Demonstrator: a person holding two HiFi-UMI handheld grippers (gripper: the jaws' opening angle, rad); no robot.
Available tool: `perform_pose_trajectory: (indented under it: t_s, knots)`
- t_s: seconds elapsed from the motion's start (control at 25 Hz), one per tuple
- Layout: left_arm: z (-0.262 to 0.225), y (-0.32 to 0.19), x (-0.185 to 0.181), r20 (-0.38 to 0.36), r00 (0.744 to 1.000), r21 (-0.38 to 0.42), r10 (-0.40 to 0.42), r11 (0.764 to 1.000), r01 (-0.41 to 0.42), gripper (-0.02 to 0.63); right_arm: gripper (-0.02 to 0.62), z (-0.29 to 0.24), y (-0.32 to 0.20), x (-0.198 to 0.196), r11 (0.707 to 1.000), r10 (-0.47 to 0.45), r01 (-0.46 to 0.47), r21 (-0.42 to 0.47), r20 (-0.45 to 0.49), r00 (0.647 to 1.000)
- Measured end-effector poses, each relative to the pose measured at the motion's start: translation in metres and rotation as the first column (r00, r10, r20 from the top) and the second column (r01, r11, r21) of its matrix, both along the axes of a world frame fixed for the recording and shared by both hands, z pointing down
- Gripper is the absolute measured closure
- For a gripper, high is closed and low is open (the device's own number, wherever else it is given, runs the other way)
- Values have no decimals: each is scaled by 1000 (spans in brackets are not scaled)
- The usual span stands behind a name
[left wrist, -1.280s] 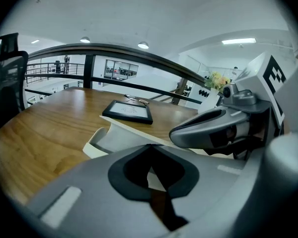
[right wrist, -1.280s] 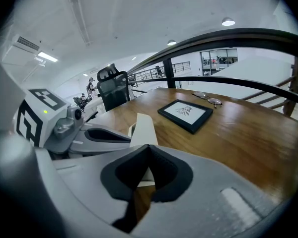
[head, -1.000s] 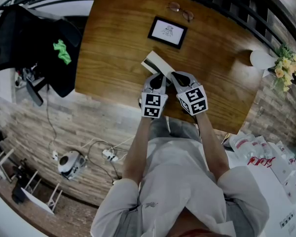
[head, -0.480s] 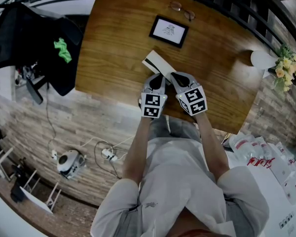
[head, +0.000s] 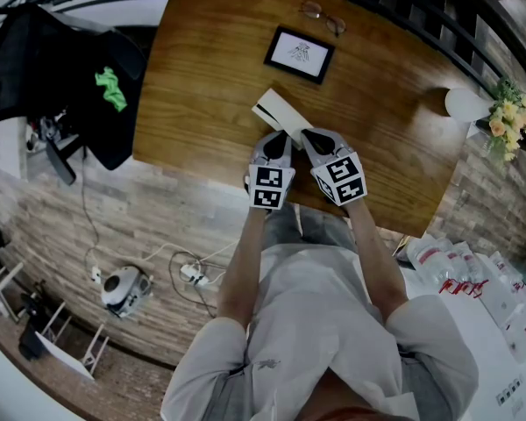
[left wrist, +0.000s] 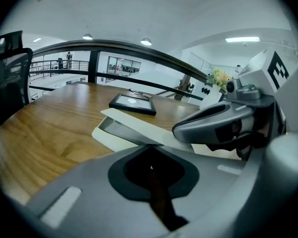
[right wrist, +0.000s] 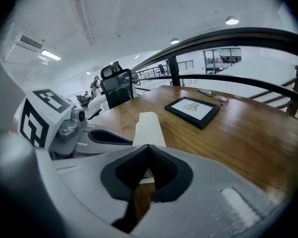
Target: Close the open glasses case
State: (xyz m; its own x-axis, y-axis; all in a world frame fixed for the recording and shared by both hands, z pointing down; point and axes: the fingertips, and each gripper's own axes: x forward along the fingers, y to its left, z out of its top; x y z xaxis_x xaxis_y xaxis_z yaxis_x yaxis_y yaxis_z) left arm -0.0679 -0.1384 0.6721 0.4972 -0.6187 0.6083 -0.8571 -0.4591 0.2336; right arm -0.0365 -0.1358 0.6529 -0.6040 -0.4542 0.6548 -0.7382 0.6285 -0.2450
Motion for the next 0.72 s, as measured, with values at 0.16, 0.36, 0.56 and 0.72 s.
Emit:
perform_pose_trajectory:
  t_s: [0.16,0.36,0.56,0.72]
  knots:
    - [1,1,-1,5,1000,-4,0,1000,0,588,592,-1,1,-1,1000,-5,5,0,0,1000]
    - [3,5,-4,12,1000,-16,-7,1000,7,588,592,1,5,-3,1000,-14,14,-11,0,1000]
    - [6,8,-6,16,1000,-26,-10,1000,11,586,592,3,7,-5,1000,-19,19,-14,3,1000]
    - [7,9,-7,22,1000,-32,-11,999,12,588,592,5,8,-6,1000,-25,25,-17,0,1000]
